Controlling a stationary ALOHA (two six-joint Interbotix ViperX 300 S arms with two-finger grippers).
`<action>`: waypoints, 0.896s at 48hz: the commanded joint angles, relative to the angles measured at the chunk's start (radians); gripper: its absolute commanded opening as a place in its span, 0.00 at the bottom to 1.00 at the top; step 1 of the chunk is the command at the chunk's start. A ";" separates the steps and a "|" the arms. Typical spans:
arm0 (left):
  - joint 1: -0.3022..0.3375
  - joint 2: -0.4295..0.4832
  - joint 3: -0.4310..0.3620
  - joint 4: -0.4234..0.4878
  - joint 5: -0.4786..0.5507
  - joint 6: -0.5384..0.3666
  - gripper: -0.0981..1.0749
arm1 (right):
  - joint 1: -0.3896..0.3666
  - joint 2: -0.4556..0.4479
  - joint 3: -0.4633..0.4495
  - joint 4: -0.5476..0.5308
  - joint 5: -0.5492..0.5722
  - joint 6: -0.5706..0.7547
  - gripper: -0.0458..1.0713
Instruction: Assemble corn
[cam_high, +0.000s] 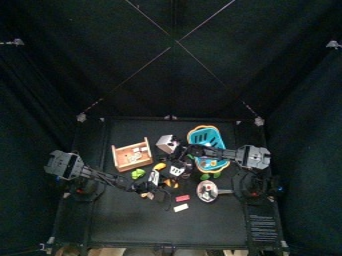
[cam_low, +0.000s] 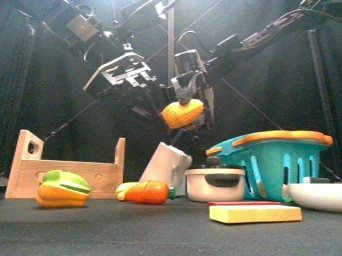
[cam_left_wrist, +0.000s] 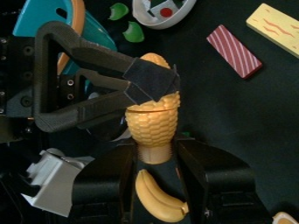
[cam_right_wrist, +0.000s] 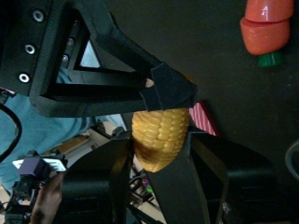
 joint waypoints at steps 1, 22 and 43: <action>-0.021 -0.009 -0.031 0.006 -0.006 -0.003 0.62 | -0.028 -0.035 -0.038 0.002 -0.029 0.005 0.77; -0.014 -0.009 -0.020 0.000 0.005 -0.008 0.62 | -0.029 -0.078 -0.009 -0.046 -0.029 0.029 0.91; -0.014 -0.009 -0.018 -0.015 0.005 -0.012 0.62 | -0.029 -0.092 0.002 -0.092 -0.035 0.058 0.91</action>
